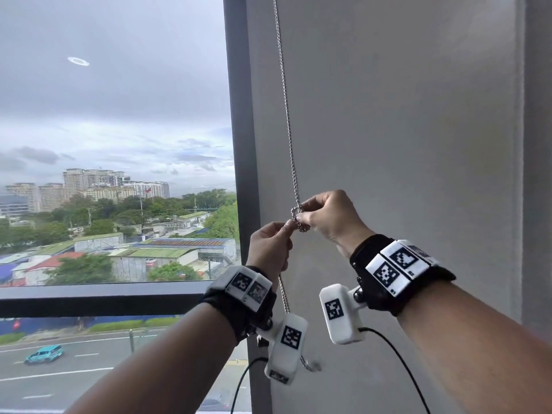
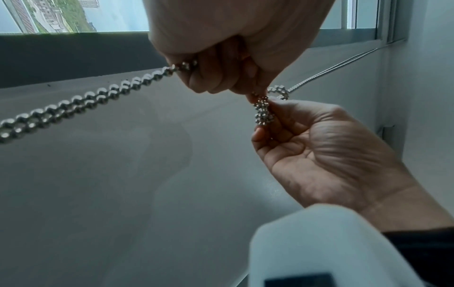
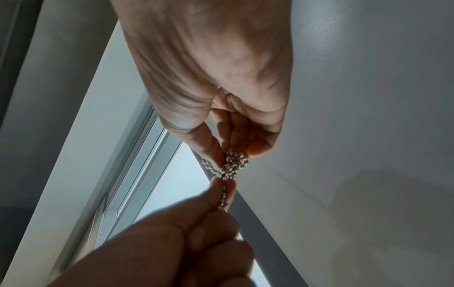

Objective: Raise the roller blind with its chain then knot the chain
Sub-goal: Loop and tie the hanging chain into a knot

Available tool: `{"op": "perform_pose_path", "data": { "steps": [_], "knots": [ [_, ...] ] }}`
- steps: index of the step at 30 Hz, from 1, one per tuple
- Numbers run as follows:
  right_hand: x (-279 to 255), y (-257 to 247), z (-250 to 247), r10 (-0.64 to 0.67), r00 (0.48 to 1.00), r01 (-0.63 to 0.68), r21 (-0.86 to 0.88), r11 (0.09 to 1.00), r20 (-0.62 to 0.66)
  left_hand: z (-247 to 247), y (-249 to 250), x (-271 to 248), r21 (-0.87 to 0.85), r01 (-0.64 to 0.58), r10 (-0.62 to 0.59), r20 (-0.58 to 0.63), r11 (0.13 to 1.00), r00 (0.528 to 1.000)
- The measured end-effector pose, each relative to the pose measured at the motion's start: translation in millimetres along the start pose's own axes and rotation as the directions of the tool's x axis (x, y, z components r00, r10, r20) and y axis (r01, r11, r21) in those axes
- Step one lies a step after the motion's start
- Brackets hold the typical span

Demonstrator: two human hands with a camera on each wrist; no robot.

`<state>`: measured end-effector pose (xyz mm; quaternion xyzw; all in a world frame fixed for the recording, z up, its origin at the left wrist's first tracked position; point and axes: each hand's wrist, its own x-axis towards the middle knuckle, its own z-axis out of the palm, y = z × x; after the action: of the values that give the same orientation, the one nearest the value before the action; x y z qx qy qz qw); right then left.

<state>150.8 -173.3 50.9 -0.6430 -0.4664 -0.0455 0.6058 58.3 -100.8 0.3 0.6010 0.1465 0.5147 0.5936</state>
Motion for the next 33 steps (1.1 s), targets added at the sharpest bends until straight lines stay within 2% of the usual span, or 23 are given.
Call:
{"op": "perform_pose_path", "data": {
  "steps": [6,13,17,20,22,25,28,31,33],
  "knots": [
    [-2.3,1.8,-3.6,0.009,0.999,-0.011,0.032,0.999,0.054,-2.3,-18.4,-11.2,-0.026,0.017,-0.016,0.052,1.000,0.998],
    [8.1,-19.2,-2.6,0.003,1.000,-0.005,0.059,0.998,0.031,-10.7,-20.4,-16.0,-0.029,0.018,-0.016,0.063,0.999,0.998],
    [20.2,-26.8,5.0,-0.001,0.999,-0.002,0.068,0.998,0.048,-19.9,-25.4,-29.7,0.006,0.112,-0.112,0.126,0.994,0.986],
    [24.8,-26.6,11.2,-0.021,0.999,0.019,0.041,0.999,0.043,-30.0,-35.7,-39.4,0.070,0.189,-0.200,0.205,0.979,0.958],
    [26.0,-23.6,13.3,-0.031,0.999,0.030,0.028,0.999,0.022,-36.5,-37.3,-45.4,0.144,0.197,-0.230,0.274,0.970,0.934],
    [27.3,-20.0,12.6,-0.039,0.999,0.039,0.014,0.999,-0.005,-40.3,-19.8,-50.0,0.177,0.148,-0.202,0.344,0.973,0.917],
    [29.6,-18.6,12.2,-0.050,0.999,0.050,0.023,0.998,-0.002,-32.8,14.6,-46.5,0.068,0.103,-0.121,0.364,0.992,0.923],
    [29.4,-19.7,13.1,-0.035,0.999,0.034,0.050,0.998,0.023,-20.0,52.4,-32.8,-0.097,0.069,-0.035,0.312,0.993,0.949],
    [26.6,-21.2,11.5,-0.013,0.999,0.010,0.066,0.998,0.049,-11.0,73.8,-23.0,-0.146,0.046,-0.009,0.244,0.988,0.970]
  ]
}}
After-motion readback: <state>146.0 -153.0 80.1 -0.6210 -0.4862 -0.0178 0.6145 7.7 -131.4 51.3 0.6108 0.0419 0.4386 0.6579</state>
